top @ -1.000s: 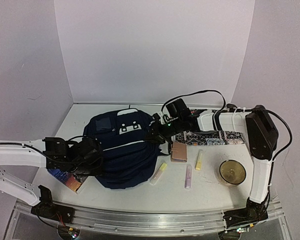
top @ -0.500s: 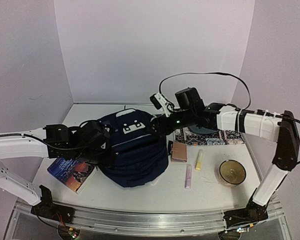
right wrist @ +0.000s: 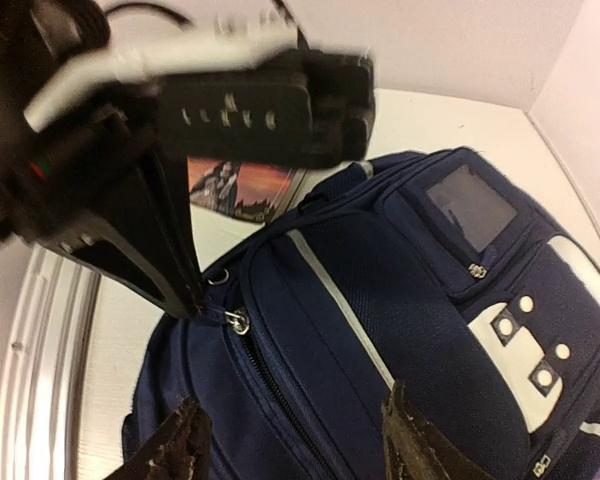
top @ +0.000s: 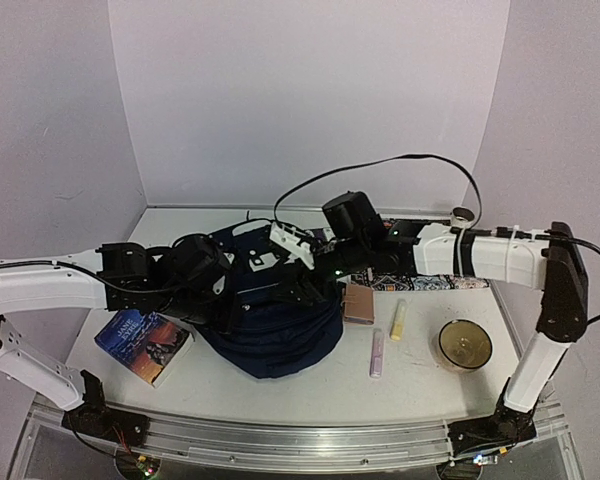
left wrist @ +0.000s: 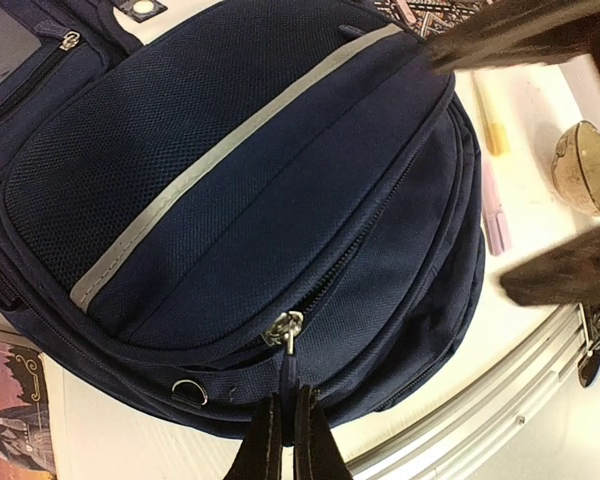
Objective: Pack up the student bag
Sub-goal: Hold the upper front pocket of the student bag, then unzip the upper front pocket of the student bag.
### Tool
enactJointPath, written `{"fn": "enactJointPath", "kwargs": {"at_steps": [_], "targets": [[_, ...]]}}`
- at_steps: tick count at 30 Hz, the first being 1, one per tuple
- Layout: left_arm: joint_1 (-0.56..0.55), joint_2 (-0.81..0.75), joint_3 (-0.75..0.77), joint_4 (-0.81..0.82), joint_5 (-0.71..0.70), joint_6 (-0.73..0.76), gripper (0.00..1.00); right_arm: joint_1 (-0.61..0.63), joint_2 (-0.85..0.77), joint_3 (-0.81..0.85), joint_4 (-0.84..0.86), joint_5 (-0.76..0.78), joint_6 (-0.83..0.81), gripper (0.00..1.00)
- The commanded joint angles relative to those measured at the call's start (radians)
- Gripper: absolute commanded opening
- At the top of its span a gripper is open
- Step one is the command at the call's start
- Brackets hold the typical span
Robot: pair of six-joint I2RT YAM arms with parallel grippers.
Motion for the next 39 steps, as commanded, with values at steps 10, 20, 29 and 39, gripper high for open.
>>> {"fn": "enactJointPath", "kwargs": {"at_steps": [10, 20, 29, 39], "targets": [[0.002, -0.021, 0.084, 0.089, 0.023, 0.039, 0.0, 0.017, 0.167, 0.141, -0.085, -0.032, -0.202, 0.35], [0.112, -0.088, -0.04, -0.011, -0.096, -0.015, 0.0, 0.017, 0.035, 0.043, -0.112, -0.004, -0.28, 0.0], [0.313, -0.111, -0.25, -0.081, -0.123, -0.12, 0.0, 0.014, -0.066, 0.004, -0.131, 0.008, -0.316, 0.0], [0.367, -0.242, -0.21, -0.109, -0.082, -0.09, 0.0, -0.007, -0.097, 0.027, -0.139, 0.025, -0.35, 0.0]]}}
